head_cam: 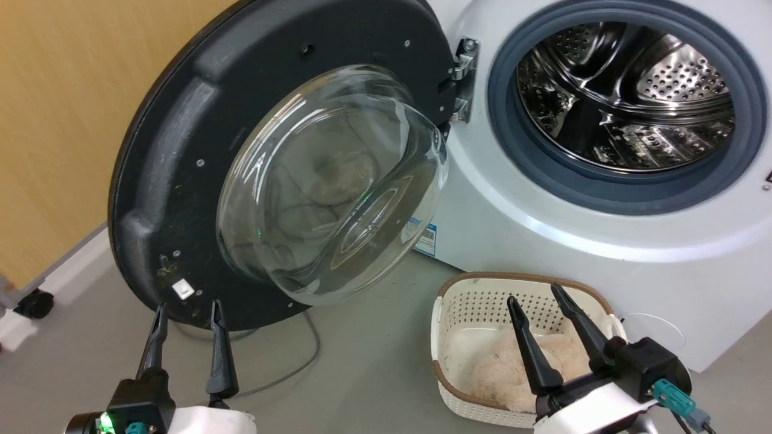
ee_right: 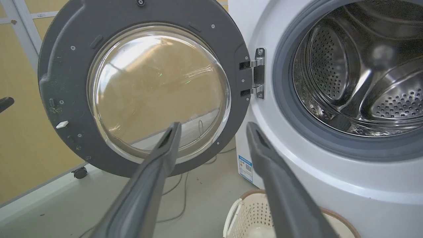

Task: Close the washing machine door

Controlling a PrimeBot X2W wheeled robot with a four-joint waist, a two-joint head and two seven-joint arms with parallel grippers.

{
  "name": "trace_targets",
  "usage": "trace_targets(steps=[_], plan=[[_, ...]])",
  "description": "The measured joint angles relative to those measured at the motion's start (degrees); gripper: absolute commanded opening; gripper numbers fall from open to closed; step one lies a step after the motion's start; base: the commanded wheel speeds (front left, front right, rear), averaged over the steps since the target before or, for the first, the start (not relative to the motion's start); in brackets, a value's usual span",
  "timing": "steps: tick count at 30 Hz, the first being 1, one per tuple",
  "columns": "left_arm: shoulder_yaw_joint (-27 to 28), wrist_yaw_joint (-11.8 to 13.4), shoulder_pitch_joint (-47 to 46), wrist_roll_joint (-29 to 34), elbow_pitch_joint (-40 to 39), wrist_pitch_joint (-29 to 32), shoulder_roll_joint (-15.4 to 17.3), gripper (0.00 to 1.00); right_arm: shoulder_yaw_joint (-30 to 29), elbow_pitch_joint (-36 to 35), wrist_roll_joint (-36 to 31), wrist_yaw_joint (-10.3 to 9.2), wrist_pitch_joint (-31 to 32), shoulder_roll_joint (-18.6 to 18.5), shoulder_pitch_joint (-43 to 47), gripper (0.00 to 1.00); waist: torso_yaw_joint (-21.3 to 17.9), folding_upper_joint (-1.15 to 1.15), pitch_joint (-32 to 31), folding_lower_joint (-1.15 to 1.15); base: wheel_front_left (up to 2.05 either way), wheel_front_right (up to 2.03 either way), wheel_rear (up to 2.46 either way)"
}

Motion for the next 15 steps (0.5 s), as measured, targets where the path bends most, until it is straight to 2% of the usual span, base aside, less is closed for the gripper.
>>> trace_targets(steps=[13,14,15], plan=[[0.63,0.71,0.24,-0.9,-0.43,-1.46,0.0,1.0,1.12,0.54,0.96,0.07,-1.56,-0.11,-0.47,1.0,3.34,0.0,0.7,0.0,0.0,0.0,0.0],[0.64,0.71,0.24,-0.9,-0.45,-1.6,0.0,0.57,1.15,0.56,1.04,0.07,-1.71,-0.12,-0.52,1.0,3.58,0.0,0.78,0.0,0.0,0.0,0.0],[0.69,0.71,0.25,-0.98,-0.63,-1.88,0.0,0.0,1.19,0.62,1.34,0.07,-1.92,-0.12,-0.85,1.0,4.0,0.0,1.12,0.0,0.0,0.0,0.0]])
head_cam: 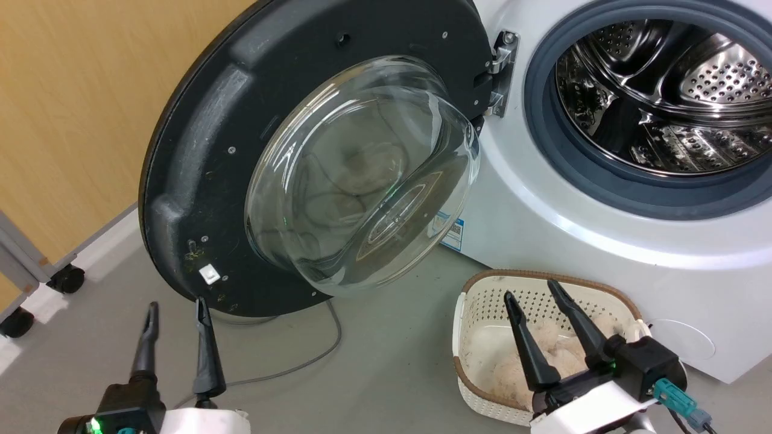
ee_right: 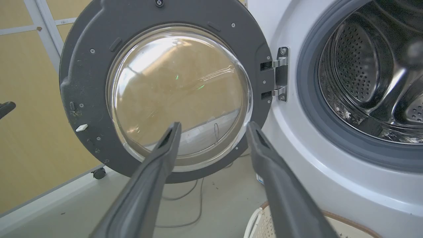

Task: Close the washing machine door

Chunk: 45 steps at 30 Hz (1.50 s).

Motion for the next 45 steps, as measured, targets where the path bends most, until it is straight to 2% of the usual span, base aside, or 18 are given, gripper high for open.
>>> trace_targets(steps=[6,10,12,17,23,29,33,36,40,41,45], plan=[[-0.08,-0.04,0.0,-0.01,-0.29,0.0,0.0,0.0,-0.31,-0.04,-0.01,0.01,-0.03,0.01,-0.07,1.0,0.03,0.0,0.38,0.0,0.0,0.0,0.0],[1.24,-0.08,-0.24,-2.2,-2.05,0.0,-0.01,0.0,-0.64,-0.23,-0.02,0.01,-0.03,0.02,-0.07,1.0,0.07,0.0,0.76,0.0,0.0,0.0,0.0],[2.72,-0.99,-1.01,-2.49,-2.85,0.0,0.1,0.0,-0.87,-0.43,-0.04,0.01,-0.03,0.02,-0.07,1.0,0.08,0.0,1.12,0.0,0.0,0.0,0.0],[8.93,-5.76,-8.64,-6.09,-1.64,0.0,4.68,0.0,-1.91,-1.27,-0.49,0.01,-0.03,-0.15,-0.05,1.0,0.11,0.0,2.66,0.0,0.0,0.0,0.0],[15.89,-9.24,-20.19,-14.71,7.06,2.2,11.6,0.0,-2.96,-2.33,-1.07,0.01,-0.03,-0.45,0.16,1.0,-0.17,0.0,4.16,0.0,0.0,0.0,0.0],[23.06,-11.28,-31.66,-29.76,18.11,11.02,16.31,0.0,-2.78,-2.67,-1.48,0.01,-0.03,-0.71,0.08,1.0,-2.15,0.0,5.98,0.0,0.0,0.0,0.0],[26.62,-11.52,-37.44,-38.95,26.27,19.08,18.48,0.0,-2.72,-2.67,-1.49,0.01,-0.03,-0.87,-0.1,1.0,-3.41,0.0,6.95,0.01,0.0,0.0,0.0],[29.0,-10.78,-40.92,-45.85,31.86,26.07,18.46,0.0,-2.71,-2.66,-1.49,0.01,-0.03,-0.88,-0.16,1.0,-4.03,0.0,7.45,0.0,0.0,0.0,0.0],[30.87,-10.16,-43.55,-55.32,37.6,38.41,17.77,0.0,-2.72,-2.67,-1.48,0.01,-0.03,-0.88,-0.25,1.0,-4.66,0.0,7.81,0.0,0.0,0.0,0.0],[31.95,-9.61,-44.09,-60.1,39.36,44.97,16.94,0.0,-2.81,-2.67,-1.47,0.01,-0.03,-0.87,-0.27,1.0,-4.9,0.0,7.88,0.0,0.0,0.0,0.0],[32.04,-9.6,-43.99,-62.75,39.51,50.76,16.7,0.0,-2.8,-2.65,-1.46,0.01,-0.03,-0.85,-0.37,1.0,-5.22,0.0,7.72,0.0,0.0,0.0,0.0]])
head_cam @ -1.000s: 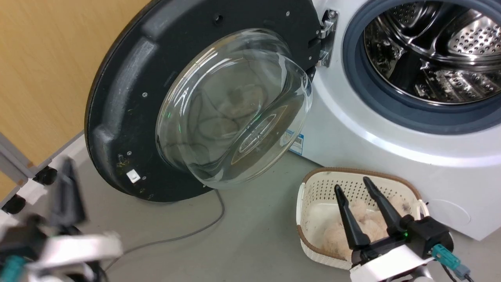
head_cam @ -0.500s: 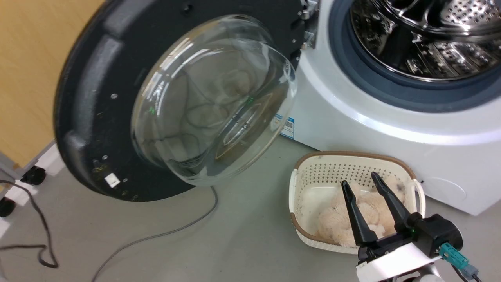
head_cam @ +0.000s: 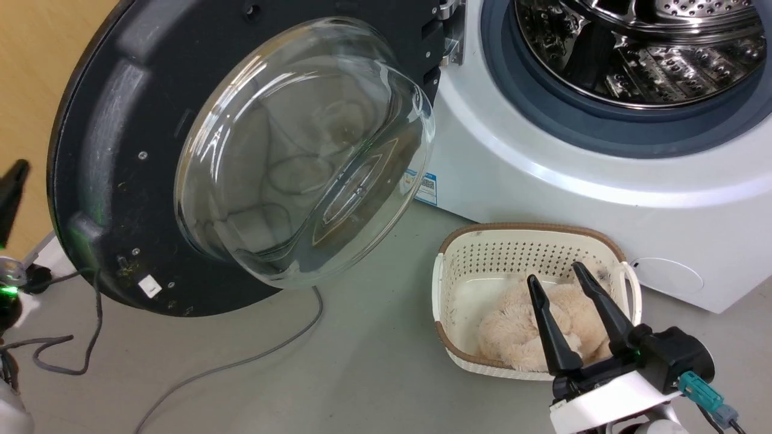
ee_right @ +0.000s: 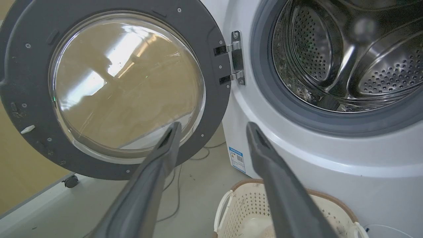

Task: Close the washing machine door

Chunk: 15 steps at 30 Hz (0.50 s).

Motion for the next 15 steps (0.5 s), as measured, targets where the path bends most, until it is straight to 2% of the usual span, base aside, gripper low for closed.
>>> trace_targets(steps=[10,15], plan=[[-2.65,-0.67,5.86,-4.19,-6.87,13.35,-1.98,0.0,-0.55,0.27,0.57,0.0,0.0,0.46,-0.05,1.0,-0.52,0.0,-1.88,0.0,0.0,0.0,0.0],[-4.04,-0.52,11.51,-6.9,-13.5,20.14,-4.95,0.0,-1.75,0.67,1.19,0.0,0.0,1.15,0.4,1.0,-1.22,0.0,-4.34,0.0,0.0,0.0,0.0]])
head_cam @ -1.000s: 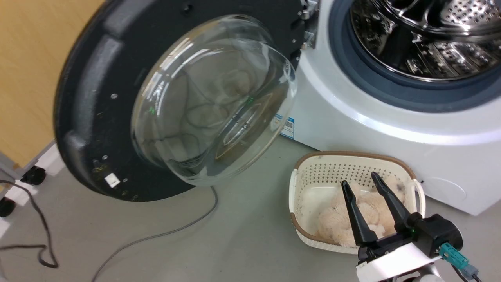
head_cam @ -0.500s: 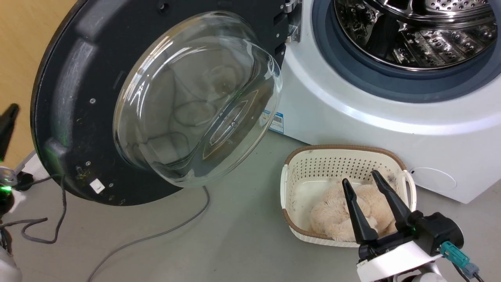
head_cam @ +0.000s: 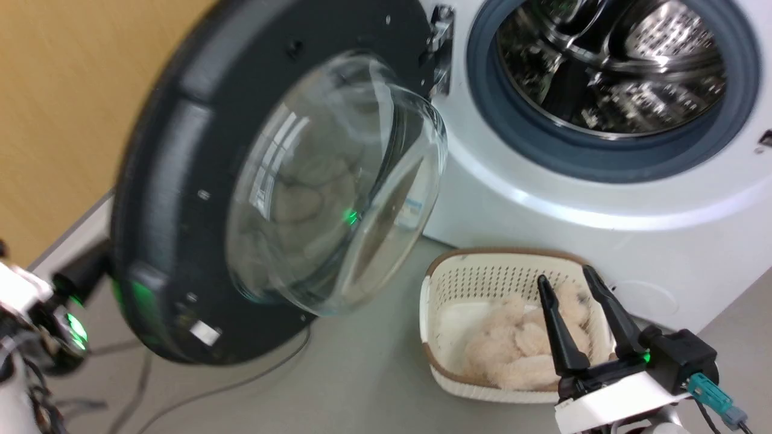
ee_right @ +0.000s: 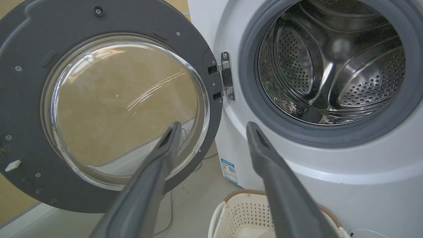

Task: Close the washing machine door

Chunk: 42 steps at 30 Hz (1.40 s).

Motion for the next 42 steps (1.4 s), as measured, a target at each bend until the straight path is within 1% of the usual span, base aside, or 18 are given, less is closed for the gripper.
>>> trace_targets(steps=[4,8,13,17,19,22,26,28,30,32,37,42], plan=[[-0.6,2.07,5.86,-1.55,-6.2,3.88,-2.89,0.0,-0.99,-0.03,0.34,0.0,-0.01,0.34,0.91,1.0,-0.97,0.0,-2.43,0.0,0.0,0.0,0.0],[-1.12,4.28,10.98,-2.78,-12.71,6.21,-5.67,0.0,-1.82,-0.18,0.44,0.0,-0.01,0.65,1.9,1.0,-2.65,0.0,-4.24,0.0,0.0,0.0,0.0],[-4.52,7.17,17.54,-4.42,-20.35,8.34,-10.29,0.0,-2.44,-0.35,0.44,0.0,-0.01,0.76,3.38,1.0,-5.33,0.0,-5.53,0.0,0.0,0.0,0.0],[-8.13,8.59,22.09,-6.38,-24.59,8.17,-11.25,0.0,-2.68,-0.51,0.44,0.0,-0.01,0.8,3.66,1.0,-7.79,0.0,-5.84,0.0,0.0,0.0,0.0],[-10.09,9.06,23.84,-7.72,-25.96,7.28,-11.36,0.0,-2.6,-0.56,0.44,0.0,0.0,0.81,3.68,1.0,-9.17,0.0,-5.83,0.0,0.0,0.0,0.0],[-14.06,9.55,25.92,-11.44,-26.89,4.74,-11.36,0.0,-2.72,-0.67,0.43,0.0,-0.01,0.85,3.69,1.0,-11.39,0.0,-5.67,0.0,0.0,0.0,0.0],[-19.38,9.48,27.44,-15.37,-27.21,0.34,-11.52,0.0,-2.71,-0.86,0.42,0.0,-0.01,0.89,3.63,1.0,-14.68,0.0,-4.91,0.0,0.0,0.0,0.0],[-21.92,8.93,27.81,-16.91,-27.08,-1.78,-11.52,0.0,-2.85,-0.93,0.41,0.0,-0.01,0.89,3.6,1.0,-16.47,0.0,-4.36,0.0,0.0,0.0,0.0],[-24.32,7.9,28.01,-17.77,-26.91,-3.59,-11.52,0.0,-2.87,-1.01,0.32,0.0,-0.01,0.9,3.48,1.0,-18.32,0.0,-3.75,0.0,0.0,0.0,0.0],[-26.3,6.17,28.03,-18.61,-26.62,-6.25,-11.59,0.0,-2.79,-1.13,0.24,0.0,-0.01,0.9,3.31,1.0,-20.32,0.0,-3.05,0.0,0.0,0.0,0.0],[-30.36,3.32,26.8,-20.25,-23.81,-12.32,-11.61,0.0,-3.38,-1.58,0.23,0.0,-0.01,0.93,2.53,1.0,-25.68,0.0,-0.98,0.0,0.0,0.0,0.0],[-33.3,1.59,22.27,-20.38,-20.08,-17.79,-11.6,0.0,-3.2,-2.01,0.23,0.0,-0.01,0.99,1.48,1.0,-31.03,0.0,1.49,0.0,0.0,0.0,0.0]])
